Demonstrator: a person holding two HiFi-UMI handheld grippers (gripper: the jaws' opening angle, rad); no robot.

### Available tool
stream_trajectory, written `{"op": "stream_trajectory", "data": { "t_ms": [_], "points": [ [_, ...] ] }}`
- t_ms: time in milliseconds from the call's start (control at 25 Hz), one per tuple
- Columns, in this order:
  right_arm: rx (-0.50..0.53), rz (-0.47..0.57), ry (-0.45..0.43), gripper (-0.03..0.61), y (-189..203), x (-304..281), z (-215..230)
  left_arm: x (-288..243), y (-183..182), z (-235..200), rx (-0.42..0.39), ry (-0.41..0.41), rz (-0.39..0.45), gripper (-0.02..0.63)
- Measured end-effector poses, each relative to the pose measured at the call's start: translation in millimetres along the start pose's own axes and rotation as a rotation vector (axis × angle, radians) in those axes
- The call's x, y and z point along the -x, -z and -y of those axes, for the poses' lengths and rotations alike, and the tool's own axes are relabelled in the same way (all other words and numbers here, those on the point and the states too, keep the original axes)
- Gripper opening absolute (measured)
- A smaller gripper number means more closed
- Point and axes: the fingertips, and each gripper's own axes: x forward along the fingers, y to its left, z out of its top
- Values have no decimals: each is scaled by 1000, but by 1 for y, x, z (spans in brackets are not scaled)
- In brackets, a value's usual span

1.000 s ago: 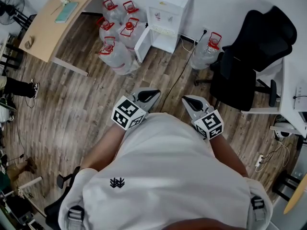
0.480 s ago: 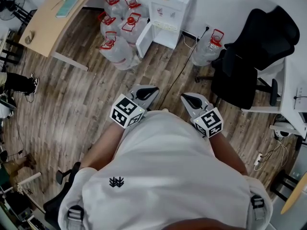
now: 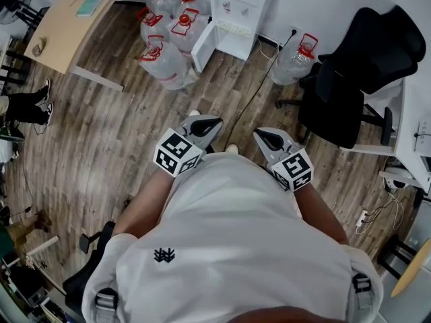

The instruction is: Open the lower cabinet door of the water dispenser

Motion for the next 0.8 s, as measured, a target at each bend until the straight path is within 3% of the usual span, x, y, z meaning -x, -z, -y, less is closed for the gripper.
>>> {"op": "stream_trajectory", "data": {
  "t_ms": [400, 560, 800],
  "points": [
    [2, -19, 4, 2, -14, -31, 13, 2, -6, -39, 2, -3, 1, 57],
    [3, -60, 3, 1, -22, -61, 21, 9, -10, -79, 14, -15, 9, 57],
    [27, -44, 14, 0, -65, -125, 39, 20, -28, -156, 20, -13, 15, 57]
  ]
}}
